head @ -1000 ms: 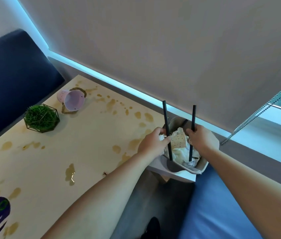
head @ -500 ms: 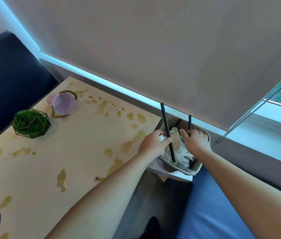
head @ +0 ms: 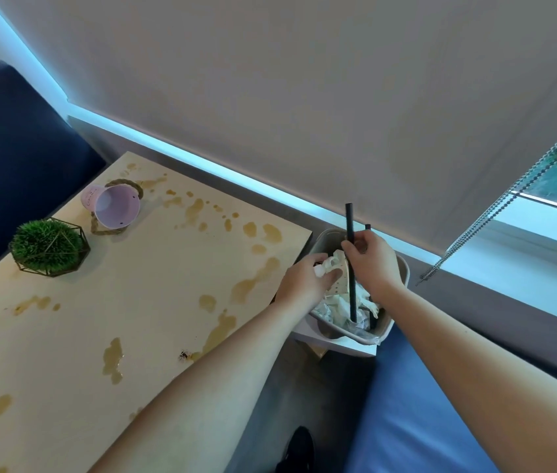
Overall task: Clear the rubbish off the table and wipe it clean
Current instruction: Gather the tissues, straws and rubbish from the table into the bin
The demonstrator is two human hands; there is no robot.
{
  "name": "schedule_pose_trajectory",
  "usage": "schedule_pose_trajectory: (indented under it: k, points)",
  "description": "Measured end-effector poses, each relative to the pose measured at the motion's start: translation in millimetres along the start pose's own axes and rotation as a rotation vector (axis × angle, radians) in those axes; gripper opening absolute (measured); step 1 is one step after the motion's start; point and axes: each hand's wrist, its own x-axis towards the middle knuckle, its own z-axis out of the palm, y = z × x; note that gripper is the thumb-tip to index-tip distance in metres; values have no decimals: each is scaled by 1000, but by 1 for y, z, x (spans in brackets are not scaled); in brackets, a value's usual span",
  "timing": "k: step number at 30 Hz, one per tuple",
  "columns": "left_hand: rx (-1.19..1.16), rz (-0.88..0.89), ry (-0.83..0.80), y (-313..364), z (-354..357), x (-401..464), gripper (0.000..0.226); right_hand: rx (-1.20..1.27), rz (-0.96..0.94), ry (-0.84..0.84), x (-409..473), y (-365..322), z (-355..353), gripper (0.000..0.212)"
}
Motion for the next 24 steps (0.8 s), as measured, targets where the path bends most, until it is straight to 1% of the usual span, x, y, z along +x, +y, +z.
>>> schedule_pose_trajectory:
  k: [3,5,7,8,9,10,11,12,14,15,16,17,19,21,24]
  points:
    - [-1,-9,36,-3,-2,2,32,-139,63,21,4,10,-7,30]
    - [-26,-47,32,-2,-3,3,37,-216,102,-2,5,14,-8,40]
    - [-136,-108,11,-1,-3,6,39,-213,141,18,0,13,-6,52]
    - [-216,-149,-6,0,-3,8,38,-199,130,59,-3,13,-4,52]
    - [-308,-189,-13,4,-5,8,38,-182,94,79,-7,10,-2,47]
    - [-391,-219,-9,7,-6,8,40,-145,49,50,-10,7,1,40]
    - [-449,-240,2,10,-8,8,44,-77,3,-31,-13,5,4,36]
    - [-484,-262,12,10,-8,10,47,6,-18,-154,-15,4,8,34]
    - [-572,-290,-6,11,-9,10,35,113,-27,-399,-23,0,15,41]
    - [-615,-306,-31,12,-10,10,31,130,-37,-448,-25,0,18,46]
    - [-645,-321,-64,12,-10,9,32,137,-42,-439,-26,2,22,50]
    - [-672,-333,-100,11,-9,10,35,141,-42,-392,-27,3,24,51]
    - [-684,-325,-167,7,-6,13,37,120,-32,-292,-26,5,21,42]
    - [-661,-326,-193,5,-5,12,35,69,-29,-261,-23,10,16,36]
    - [-505,-276,-197,3,-2,11,31,-20,-31,-190,-20,17,8,31]
